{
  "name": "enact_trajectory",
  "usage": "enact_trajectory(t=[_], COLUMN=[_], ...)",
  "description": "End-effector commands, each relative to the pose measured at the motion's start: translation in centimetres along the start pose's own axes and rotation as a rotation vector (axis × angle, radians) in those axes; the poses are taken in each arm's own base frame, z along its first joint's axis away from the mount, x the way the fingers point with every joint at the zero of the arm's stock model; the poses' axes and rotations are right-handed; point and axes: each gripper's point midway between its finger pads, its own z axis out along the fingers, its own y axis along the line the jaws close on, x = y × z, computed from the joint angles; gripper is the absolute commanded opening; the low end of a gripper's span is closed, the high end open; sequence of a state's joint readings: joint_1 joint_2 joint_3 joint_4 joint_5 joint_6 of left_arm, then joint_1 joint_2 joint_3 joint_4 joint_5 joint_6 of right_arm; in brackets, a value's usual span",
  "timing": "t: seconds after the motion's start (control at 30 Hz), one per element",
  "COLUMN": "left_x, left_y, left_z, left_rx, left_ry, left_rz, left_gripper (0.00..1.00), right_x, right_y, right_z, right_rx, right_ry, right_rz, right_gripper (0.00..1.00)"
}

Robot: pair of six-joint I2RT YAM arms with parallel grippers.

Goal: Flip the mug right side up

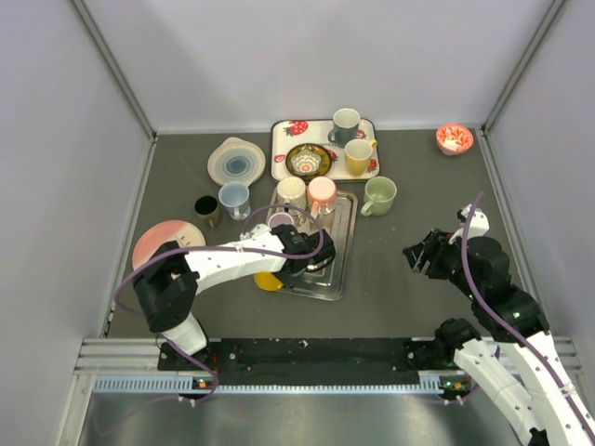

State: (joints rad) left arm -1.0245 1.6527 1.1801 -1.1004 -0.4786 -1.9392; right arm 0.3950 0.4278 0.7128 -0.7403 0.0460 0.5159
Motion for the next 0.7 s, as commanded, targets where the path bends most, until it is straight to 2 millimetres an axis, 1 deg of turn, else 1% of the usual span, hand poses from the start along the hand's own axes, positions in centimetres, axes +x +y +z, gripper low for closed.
enact_trajectory(t=[0.0,0.07,0.17,0.3,0.43,0.53,0.67], left_x=[-0.1,0.0,-0.2,-0.6,-0.8,-0.7,-0.6], left_y=[1.7,2.1,2.3,2.4,2.5,2.5,2.3], left_z=[1.0,1.0,0.5,-0.3,-0.7,-0.9,-1.1], left_rx=[-0.037,-0.042,-0.027,0.0,0.019,0.032,0.066], left_ry=[0.011,0.021,0.03,0.04,0.045,0.053,0.061], left_rz=[0.042,0.055,0.08,0.102,0.148,0.173,0.222], left_gripper=[0.21,0.21,0.2,0.2,0.18,0.15,0.03], right_x=[-0.9,-0.9,-0.9,-0.9,-1.0,-0.9,-0.9], right_y=[0.6,0.6,0.7,0.7,0.8,0.7,0.7], right_z=[0.1,0.0,0.0,-0.1,-0.2,-0.2,-0.2], right_rx=[-0.027,-0.03,-0.034,-0.033,-0.039,-0.038,-0.04], right_ry=[-0.032,-0.034,-0.037,-0.039,-0.043,-0.044,-0.044], right_rz=[-0.008,-0.008,-0.008,-0.008,-0.006,-0.008,-0.008], right_gripper=[0.6,0.6,0.6,0.6,0.6,0.6,0.6])
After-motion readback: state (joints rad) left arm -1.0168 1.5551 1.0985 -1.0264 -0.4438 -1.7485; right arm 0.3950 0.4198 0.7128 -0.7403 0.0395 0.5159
